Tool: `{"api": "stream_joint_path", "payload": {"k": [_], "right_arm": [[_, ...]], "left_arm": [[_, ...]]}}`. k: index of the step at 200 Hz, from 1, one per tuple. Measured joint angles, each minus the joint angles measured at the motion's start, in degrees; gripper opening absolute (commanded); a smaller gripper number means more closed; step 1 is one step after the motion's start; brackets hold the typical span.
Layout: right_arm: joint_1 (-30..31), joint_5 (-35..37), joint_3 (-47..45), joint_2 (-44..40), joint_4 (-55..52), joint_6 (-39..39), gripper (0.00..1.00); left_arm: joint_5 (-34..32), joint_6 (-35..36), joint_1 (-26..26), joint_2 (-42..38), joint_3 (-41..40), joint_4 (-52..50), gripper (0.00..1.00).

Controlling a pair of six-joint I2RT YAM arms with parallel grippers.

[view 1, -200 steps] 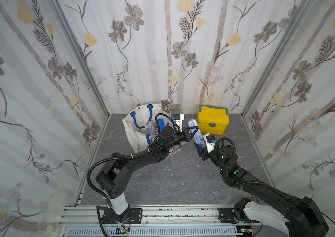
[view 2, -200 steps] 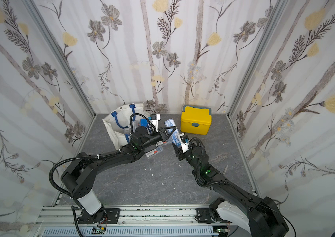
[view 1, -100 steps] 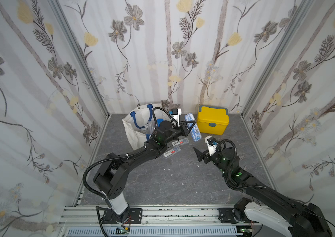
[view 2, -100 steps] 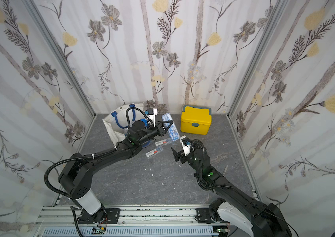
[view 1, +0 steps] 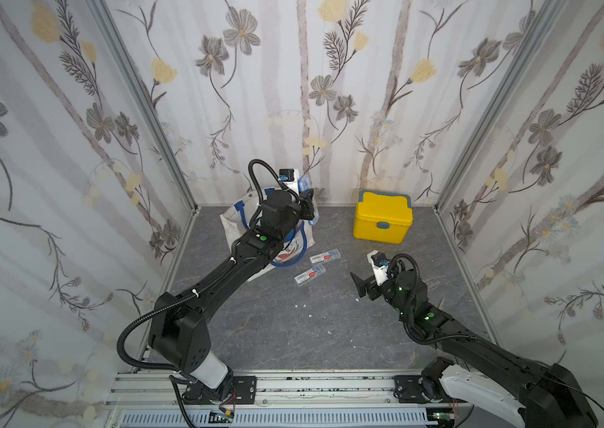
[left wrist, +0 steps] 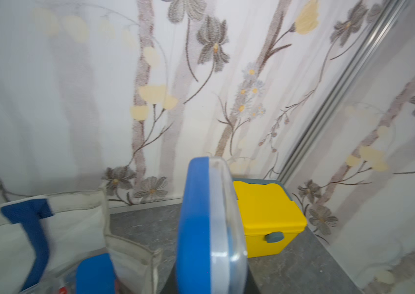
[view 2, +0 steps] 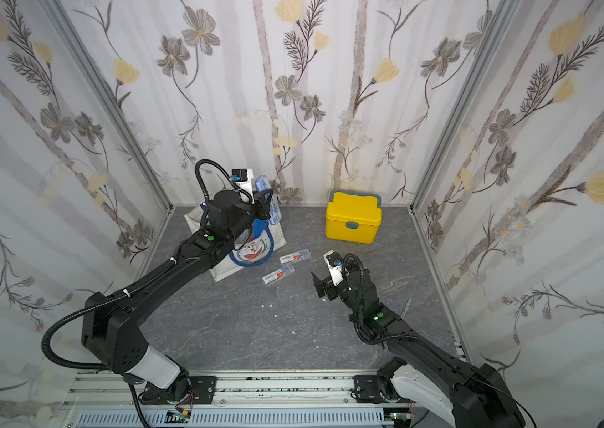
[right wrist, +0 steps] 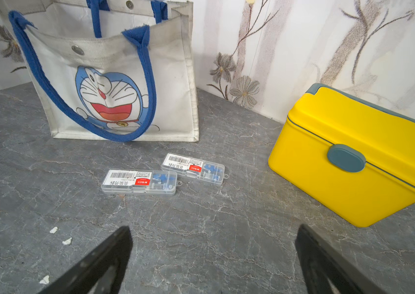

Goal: Put the compass set into the canvas bag
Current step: Place the compass set in the canvas bag.

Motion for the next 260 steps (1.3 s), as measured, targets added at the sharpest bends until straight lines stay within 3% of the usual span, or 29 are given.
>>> {"api": "stream_joint_path", "payload": {"k": [79, 177, 218, 260], "right_arm": [[0.0, -1.49, 0.68, 2.78, 0.83, 1.44, 1.0], [0.0, -1.49, 0.63, 2.6, 0.83, 1.51, 1.0], [0.0, -1.49, 0.63, 2.62, 0.83, 1.49, 1.0], [0.0, -1.49, 0.66, 3.17, 0.85, 1.46, 1.0]], "left_arm": [[-14.12, 9.92, 5.68, 5.62, 3.52, -14.32, 0.12], [-20.72, 13.75, 6.38, 22.75, 14.75, -27.65, 0.11], [-21.44, 13.73, 6.54, 24.3, 15.47, -28.87, 0.35], [-20.15, 12.94, 6.29, 23.41, 15.08, -29.66, 0.45]]}}
